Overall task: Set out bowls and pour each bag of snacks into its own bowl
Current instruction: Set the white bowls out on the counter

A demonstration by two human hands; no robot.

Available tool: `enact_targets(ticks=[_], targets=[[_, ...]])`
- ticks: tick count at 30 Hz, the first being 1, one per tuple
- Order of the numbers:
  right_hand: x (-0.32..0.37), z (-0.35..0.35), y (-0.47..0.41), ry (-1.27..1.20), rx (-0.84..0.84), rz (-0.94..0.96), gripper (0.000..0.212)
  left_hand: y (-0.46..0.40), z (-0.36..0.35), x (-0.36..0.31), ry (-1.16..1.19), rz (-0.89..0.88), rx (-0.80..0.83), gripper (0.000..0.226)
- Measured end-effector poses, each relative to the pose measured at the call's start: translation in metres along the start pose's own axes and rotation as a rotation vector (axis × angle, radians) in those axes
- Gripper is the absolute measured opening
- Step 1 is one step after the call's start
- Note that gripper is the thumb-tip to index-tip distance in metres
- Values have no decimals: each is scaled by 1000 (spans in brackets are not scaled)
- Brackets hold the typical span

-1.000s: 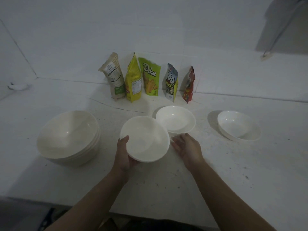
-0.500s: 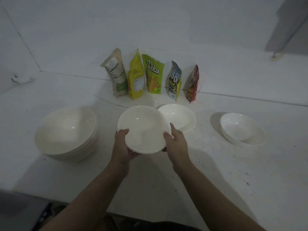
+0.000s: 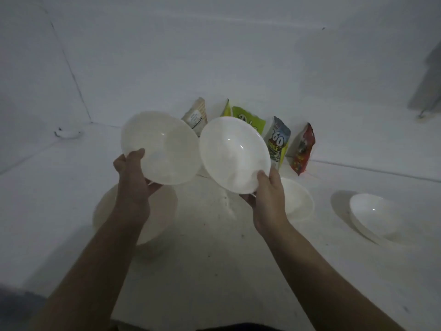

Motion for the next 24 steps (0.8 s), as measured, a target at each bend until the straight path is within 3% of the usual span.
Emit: enact_targets(ticks=[9,14,24], targets=[[-60,-68,-23,-110,-52,-177,45,-119,42,-30,-108,150,48,48],[-93,-88,-27,-150,-139,-193,46,-156,61,-29,-95,234,153,34],[-121,-97,-18,-48,-292,-177,46,-210,96,31,-352,292,124,52]])
Point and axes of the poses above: each hand's wrist, its own y-axis away from the middle knuckle, its own z-axis out of the back of the hand, x = y × z, the point moved 2 cm from there along -y, towards the middle knuckle, and after that the axes turned 2 degrees about y, right-handed, at the moved point
